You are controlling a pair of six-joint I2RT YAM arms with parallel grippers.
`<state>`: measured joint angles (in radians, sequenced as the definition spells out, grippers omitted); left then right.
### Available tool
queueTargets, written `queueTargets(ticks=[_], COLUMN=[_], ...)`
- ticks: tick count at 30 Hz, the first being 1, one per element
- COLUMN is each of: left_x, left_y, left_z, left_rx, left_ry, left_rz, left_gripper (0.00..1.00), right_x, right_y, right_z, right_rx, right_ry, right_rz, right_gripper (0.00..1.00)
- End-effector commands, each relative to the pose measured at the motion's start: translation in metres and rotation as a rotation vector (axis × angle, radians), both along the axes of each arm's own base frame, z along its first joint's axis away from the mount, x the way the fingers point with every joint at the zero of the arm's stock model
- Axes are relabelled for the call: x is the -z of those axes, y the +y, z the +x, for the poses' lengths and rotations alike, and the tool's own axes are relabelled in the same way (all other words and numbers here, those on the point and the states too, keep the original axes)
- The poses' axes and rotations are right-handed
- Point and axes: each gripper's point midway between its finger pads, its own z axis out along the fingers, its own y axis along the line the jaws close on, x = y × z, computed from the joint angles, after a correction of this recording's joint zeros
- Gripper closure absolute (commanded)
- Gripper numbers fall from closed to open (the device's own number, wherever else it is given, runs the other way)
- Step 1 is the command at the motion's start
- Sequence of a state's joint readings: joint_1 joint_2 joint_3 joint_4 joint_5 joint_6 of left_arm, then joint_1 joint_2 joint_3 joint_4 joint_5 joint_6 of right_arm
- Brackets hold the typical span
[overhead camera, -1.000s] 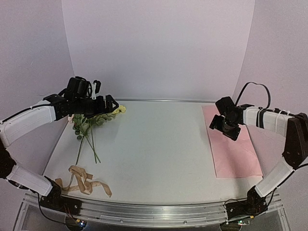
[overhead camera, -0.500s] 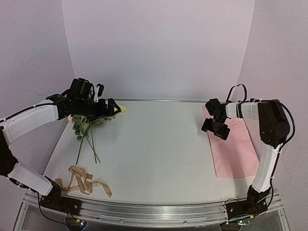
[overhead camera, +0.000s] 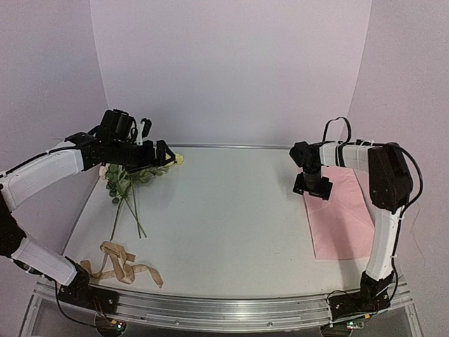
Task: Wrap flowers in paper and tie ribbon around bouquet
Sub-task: Move the folded wrapping paper to the center of the board.
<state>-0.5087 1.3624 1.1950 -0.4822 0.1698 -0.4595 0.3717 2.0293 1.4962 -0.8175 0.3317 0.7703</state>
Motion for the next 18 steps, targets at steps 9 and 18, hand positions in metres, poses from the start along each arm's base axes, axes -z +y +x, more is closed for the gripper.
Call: queueTargets(ticks=[9,18], left_x=[-0.029,-0.027], left_y=[-0.004,-0.009], left_z=[0.0,0.001], left_rx=[0.035,0.051], left_ry=[-0.059,-0.046], left_rz=[-0.044,-0.054], left_gripper=[0.0,0.0], right_x=[0.031,0.059], right_y=[0.006,0.011], right_z=[-0.06,-0.085], right_rx=[0.068,0.106], right_ry=[0.05,0.008], right_rz=[0.086,0.194], right_gripper=[0.15,0.28])
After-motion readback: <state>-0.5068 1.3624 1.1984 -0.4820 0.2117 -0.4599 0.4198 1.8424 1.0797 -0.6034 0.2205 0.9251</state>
